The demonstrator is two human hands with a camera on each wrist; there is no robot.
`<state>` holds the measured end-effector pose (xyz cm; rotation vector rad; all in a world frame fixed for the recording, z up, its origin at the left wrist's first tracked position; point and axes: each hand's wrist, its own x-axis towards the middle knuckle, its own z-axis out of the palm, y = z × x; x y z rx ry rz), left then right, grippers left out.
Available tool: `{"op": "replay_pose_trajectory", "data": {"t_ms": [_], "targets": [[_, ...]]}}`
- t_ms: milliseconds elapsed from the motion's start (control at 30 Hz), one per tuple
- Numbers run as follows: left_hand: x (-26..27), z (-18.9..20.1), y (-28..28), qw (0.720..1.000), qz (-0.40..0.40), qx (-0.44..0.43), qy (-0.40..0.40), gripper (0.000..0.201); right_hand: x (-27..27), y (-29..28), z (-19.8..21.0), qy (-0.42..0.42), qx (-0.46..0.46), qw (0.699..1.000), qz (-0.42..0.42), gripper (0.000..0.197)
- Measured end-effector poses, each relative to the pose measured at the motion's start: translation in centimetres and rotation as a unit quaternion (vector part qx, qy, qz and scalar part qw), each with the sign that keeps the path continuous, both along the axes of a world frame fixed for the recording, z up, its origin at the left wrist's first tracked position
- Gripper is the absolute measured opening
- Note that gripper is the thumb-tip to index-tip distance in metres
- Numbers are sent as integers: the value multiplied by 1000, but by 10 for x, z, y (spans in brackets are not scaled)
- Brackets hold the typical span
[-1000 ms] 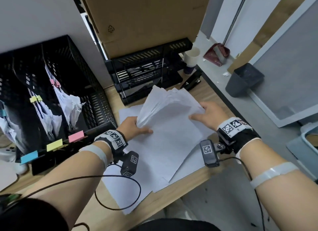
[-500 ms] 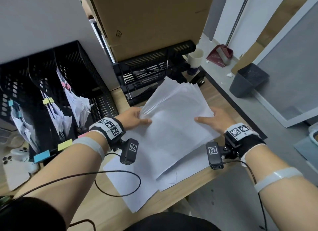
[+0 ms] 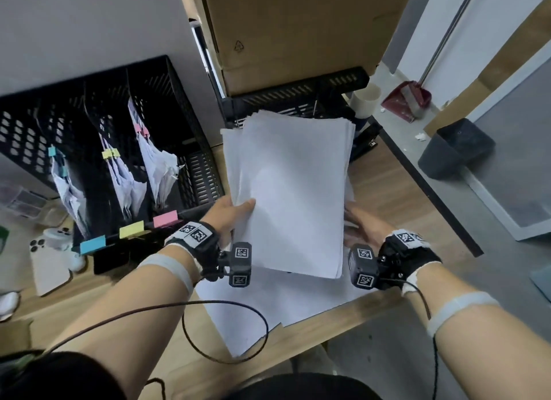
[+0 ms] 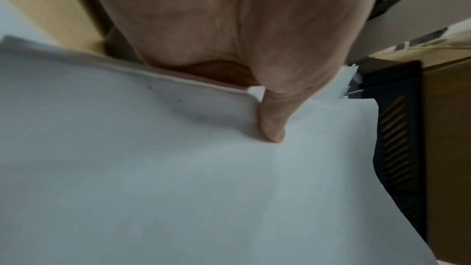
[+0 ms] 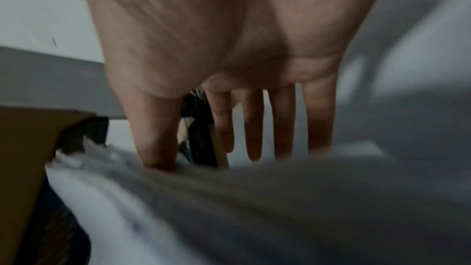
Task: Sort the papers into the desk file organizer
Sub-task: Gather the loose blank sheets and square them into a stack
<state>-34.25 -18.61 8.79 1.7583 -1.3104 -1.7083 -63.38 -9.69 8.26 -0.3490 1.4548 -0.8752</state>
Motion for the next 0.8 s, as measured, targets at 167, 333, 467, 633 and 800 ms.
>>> {"op": "replay_pose_trajectory", "data": {"t_ms": [167,333,467,633,800], "targets": [[-15,-41,23,987,-75,-4,-144,36,33,3,-26,-42,92,995,-10,52],[-18,-74,38,957,-129,-40,-258,57,56,2,-46,225,43,962,152,51],[-17,-81,38,961,-107,-61,-247,66,68,-8,-47,307,103,929,177,76],[-16,-74,44,973,-62,-71,-208,39,66,-13,-48,292,149,925,191,86],[-17,-72,49,971,-73,-67,-216,53,67,-8,-47,378,201,868,250,75]]}}
